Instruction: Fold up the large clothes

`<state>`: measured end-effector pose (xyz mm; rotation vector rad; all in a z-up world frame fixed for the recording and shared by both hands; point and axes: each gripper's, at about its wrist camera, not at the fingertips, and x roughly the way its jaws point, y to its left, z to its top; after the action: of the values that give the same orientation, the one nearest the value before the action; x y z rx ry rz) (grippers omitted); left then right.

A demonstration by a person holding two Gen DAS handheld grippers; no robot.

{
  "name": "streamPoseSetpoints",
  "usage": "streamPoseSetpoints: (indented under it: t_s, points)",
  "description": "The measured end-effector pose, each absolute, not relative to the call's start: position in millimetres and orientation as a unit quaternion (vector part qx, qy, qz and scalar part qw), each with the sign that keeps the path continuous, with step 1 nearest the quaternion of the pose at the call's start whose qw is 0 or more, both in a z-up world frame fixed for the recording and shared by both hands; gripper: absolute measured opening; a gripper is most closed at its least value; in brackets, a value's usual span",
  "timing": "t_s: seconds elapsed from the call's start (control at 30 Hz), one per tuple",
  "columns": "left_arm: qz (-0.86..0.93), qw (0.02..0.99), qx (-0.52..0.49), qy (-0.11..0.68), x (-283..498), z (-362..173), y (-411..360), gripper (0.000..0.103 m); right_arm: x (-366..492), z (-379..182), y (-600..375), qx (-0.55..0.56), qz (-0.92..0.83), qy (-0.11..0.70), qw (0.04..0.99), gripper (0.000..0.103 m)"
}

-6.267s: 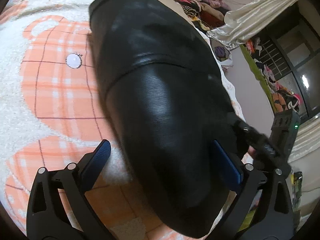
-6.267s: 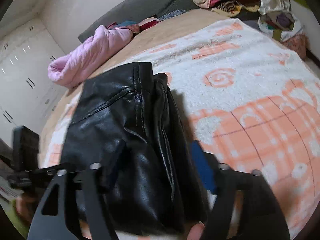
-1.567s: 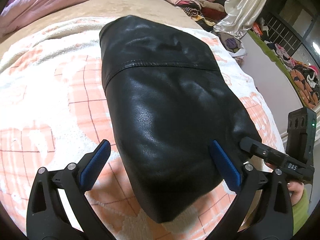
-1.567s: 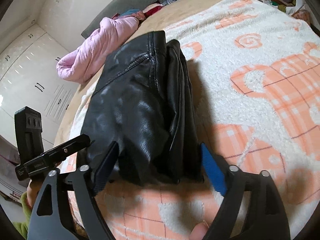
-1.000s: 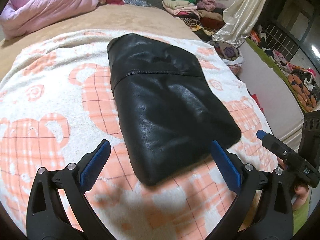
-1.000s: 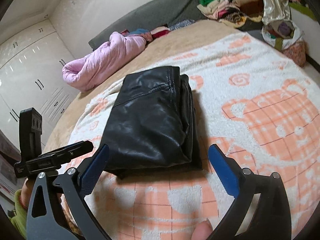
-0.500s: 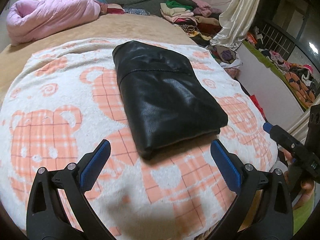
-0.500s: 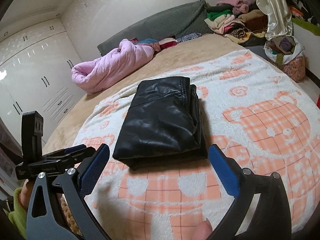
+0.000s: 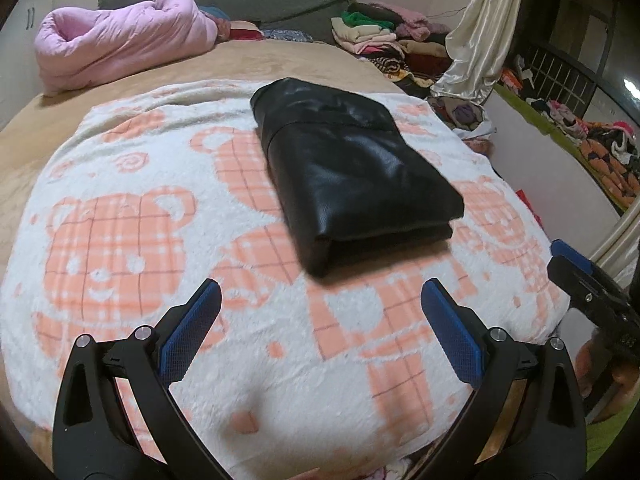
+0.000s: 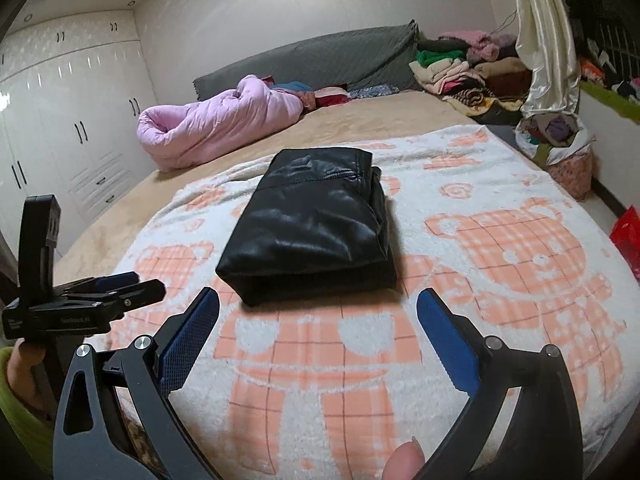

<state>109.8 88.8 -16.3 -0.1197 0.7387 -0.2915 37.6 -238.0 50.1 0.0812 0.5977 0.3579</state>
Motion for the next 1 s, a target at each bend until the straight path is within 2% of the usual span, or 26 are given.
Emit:
streamPoseSetpoints:
  t_s: [0.23,0.63,1.0]
  points:
    - [-0.122,0.928,-0.055,0.349,88,-37,97,0.094,14,33,-228,-0.001,0.149,0.270,0.951,0.099]
    - [-0.103,0.932,-0.064,0.342,76,-45,103,0.094,8,7,-221,-0.009,0.137,0.293,0.946,0.099]
    - [-0.098,0.928,-0.063,0.355,77,-52,104,0.094,9,6,-221,-0.009,0.138,0.296,0.945,0.099]
